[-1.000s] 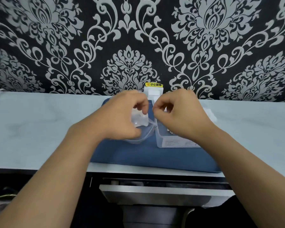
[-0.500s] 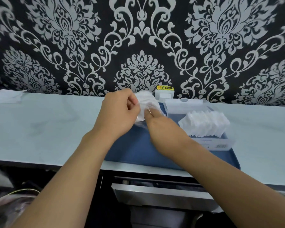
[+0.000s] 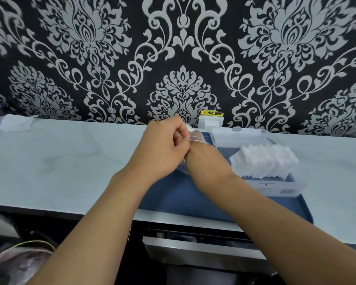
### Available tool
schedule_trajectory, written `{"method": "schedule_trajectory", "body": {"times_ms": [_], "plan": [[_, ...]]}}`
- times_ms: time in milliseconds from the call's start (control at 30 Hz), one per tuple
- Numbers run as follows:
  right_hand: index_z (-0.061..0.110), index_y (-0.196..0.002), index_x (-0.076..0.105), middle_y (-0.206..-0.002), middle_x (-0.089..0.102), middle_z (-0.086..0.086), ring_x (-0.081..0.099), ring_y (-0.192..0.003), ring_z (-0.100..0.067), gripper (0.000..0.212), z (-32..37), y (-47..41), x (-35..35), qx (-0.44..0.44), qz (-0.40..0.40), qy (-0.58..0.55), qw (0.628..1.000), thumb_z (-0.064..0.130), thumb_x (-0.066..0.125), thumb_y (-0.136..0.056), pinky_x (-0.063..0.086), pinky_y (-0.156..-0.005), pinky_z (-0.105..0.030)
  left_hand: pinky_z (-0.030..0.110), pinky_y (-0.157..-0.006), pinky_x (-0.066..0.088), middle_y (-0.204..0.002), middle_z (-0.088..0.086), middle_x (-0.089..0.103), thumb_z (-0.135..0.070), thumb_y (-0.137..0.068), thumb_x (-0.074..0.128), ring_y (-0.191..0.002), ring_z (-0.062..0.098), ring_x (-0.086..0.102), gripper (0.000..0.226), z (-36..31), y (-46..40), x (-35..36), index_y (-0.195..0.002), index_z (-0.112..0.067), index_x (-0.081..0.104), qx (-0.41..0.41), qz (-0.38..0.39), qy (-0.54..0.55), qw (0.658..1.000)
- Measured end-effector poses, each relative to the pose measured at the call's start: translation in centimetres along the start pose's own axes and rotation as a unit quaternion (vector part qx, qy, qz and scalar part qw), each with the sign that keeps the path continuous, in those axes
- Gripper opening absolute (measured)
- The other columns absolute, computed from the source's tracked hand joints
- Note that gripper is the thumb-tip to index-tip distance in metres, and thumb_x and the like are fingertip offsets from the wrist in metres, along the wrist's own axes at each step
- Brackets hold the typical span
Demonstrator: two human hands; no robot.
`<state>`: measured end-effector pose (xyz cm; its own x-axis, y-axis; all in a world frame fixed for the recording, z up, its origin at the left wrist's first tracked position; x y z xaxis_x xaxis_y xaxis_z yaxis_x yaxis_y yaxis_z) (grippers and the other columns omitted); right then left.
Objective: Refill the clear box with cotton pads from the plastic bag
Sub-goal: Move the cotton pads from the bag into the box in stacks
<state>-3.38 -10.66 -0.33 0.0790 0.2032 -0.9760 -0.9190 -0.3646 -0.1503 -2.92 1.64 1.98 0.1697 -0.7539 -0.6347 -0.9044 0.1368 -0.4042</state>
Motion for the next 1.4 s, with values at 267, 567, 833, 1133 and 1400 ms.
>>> {"method": "schedule_trajectory", "body": {"times_ms": [267, 567, 833, 1133, 1400], "plan": [[0.008, -0.113, 0.060, -0.090, 0.049, -0.005, 0.063, -0.083, -0.026, 0.019, 0.2, 0.2, 0.0, 0.033, -0.027, 0.038, 0.998, 0.007, 0.053, -0.096, 0.036, -0.061, -0.028, 0.031, -0.062, 0.055, -0.065, -0.010, 0.064, -0.018, -0.080, 0.072, -0.055, 0.004, 0.057, 0.013, 0.4, 0.0, -0.4, -0.078, -0.029, 0.064, -0.021, 0.001, -0.063, 0.998], [0.018, -0.114, 0.050, -0.109, 0.063, -0.002, 0.069, -0.090, -0.031, 0.043, -0.9, 0.6, -0.4, 0.048, -0.079, -0.008, 0.996, 0.011, 0.070, -0.076, 0.053, -0.064, -0.037, 0.031, -0.067, 0.053, -0.077, -0.011, 0.067, -0.025, -0.081, 0.071, -0.067, 0.011, 0.061, 0.008, 0.5, 0.3, -0.6, -0.083, -0.029, 0.064, -0.069, -0.012, -0.133, 0.989], [0.030, -0.110, 0.065, -0.105, 0.071, 0.003, 0.065, -0.092, -0.025, 0.035, -1.5, 2.8, -2.3, 0.037, -0.118, -0.135, 0.983, 0.021, 0.070, -0.076, 0.054, -0.076, -0.037, 0.030, -0.064, 0.050, -0.079, -0.011, 0.067, -0.024, -0.086, 0.066, -0.067, 0.016, 0.060, 0.006, 0.6, 0.3, -0.4, -0.084, -0.029, 0.065, -0.066, -0.017, -0.165, 0.984], [0.011, -0.119, 0.065, -0.082, 0.064, -0.003, 0.042, -0.052, -0.009, 0.032, -4.8, 4.5, -5.6, 0.101, -0.018, -0.726, 0.681, 0.003, 0.066, -0.088, 0.031, -0.038, -0.015, 0.035, -0.076, 0.052, -0.094, -0.014, 0.058, -0.029, -0.061, 0.065, -0.088, 0.017, 0.060, 0.035, 1.6, 0.0, -1.5, -0.096, -0.033, 0.063, -0.137, 0.090, -0.133, 0.978], [0.007, -0.125, 0.060, -0.100, 0.070, -0.011, 0.067, -0.081, -0.018, 0.039, -6.6, 4.4, -5.7, 0.095, 0.056, -0.733, 0.672, 0.005, 0.064, -0.086, 0.056, -0.066, -0.029, 0.030, -0.102, 0.046, -0.126, -0.007, 0.059, -0.058, -0.072, 0.067, -0.120, 0.011, 0.057, 0.066, -4.7, 0.8, 1.2, -0.130, -0.031, 0.056, -0.092, 0.070, 0.265, 0.957]]}}
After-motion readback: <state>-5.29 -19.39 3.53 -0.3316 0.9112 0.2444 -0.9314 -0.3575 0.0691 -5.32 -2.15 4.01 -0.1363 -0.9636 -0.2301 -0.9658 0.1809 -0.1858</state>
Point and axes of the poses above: each hand's wrist, its own y-axis away from the middle knuckle, its own x-axis out of the palm, z = x × y, the point moved 1 cm from there along -y, towards the middle knuckle
